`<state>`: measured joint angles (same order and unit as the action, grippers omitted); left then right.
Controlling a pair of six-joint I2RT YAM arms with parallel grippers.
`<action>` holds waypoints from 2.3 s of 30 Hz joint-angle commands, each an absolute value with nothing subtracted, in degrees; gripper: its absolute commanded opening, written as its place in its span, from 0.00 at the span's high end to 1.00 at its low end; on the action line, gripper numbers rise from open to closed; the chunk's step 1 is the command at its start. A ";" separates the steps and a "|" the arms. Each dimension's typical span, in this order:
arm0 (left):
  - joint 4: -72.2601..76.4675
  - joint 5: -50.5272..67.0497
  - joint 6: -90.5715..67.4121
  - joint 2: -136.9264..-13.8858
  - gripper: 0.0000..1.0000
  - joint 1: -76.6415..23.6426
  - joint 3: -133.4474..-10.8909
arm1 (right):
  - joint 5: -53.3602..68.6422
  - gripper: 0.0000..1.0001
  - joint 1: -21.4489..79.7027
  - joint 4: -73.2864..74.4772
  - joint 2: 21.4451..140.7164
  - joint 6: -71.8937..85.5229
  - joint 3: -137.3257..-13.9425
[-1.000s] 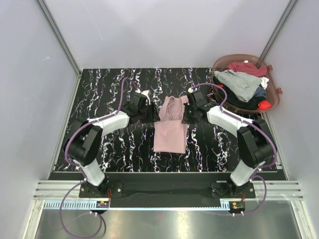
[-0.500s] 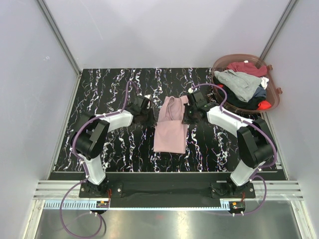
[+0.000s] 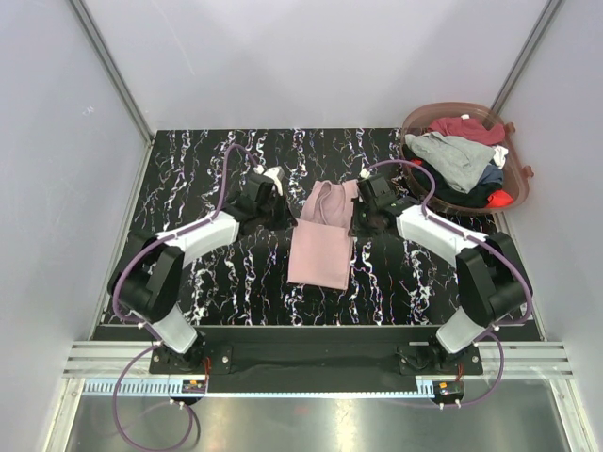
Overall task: Fold and stack the tank tops
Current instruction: Fold the tank top
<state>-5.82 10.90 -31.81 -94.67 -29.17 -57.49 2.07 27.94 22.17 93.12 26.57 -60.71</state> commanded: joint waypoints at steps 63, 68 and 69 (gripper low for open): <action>7.56 13.80 -44.82 -84.81 0.41 -37.44 -33.14 | 13.89 0.48 31.73 19.07 83.58 35.24 -42.19; 10.36 14.06 -45.70 -86.31 0.58 -37.62 -31.82 | 15.12 0.58 31.99 16.44 87.44 35.59 -42.10; 10.89 14.32 -46.23 -86.57 0.61 -37.70 -31.38 | 15.29 0.59 32.17 16.26 87.89 35.68 -42.10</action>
